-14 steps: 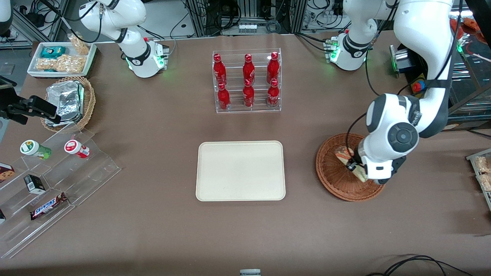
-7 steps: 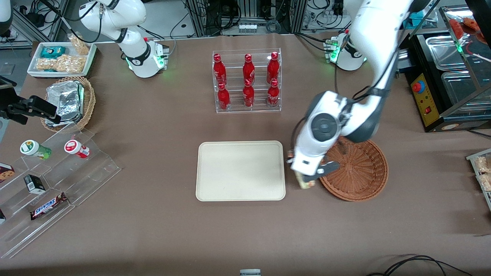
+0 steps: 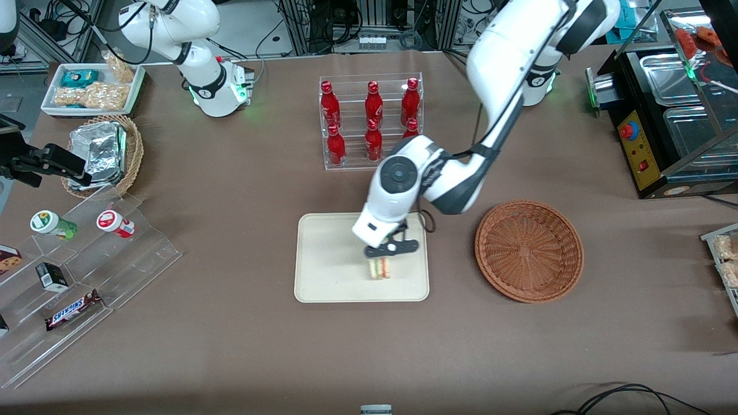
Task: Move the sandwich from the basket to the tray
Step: 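Carry the sandwich with the left gripper over the cream tray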
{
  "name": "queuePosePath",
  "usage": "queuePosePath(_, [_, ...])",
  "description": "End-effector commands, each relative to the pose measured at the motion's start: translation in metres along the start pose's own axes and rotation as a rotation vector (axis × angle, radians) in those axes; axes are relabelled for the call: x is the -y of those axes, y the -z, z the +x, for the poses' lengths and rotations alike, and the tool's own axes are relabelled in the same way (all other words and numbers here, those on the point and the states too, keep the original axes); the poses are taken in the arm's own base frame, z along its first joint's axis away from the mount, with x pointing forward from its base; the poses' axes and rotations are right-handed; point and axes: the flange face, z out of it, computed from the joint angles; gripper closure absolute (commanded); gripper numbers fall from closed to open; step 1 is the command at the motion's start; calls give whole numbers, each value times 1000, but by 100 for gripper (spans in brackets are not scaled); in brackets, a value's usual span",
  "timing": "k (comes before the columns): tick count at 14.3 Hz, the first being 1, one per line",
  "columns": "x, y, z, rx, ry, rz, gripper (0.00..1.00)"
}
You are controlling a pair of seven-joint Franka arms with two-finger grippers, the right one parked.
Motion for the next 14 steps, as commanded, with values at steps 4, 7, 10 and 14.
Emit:
queuePosePath(4, [-19, -26, 2, -56, -89, 39, 99])
queuePosePath(7, [-22, -44, -3, -52, -84, 32, 96])
queuePosePath(10, [-25, -44, -7, -55, -81, 14, 76])
queuePosePath(14, [-23, -19, -13, -44, -54, 48, 0])
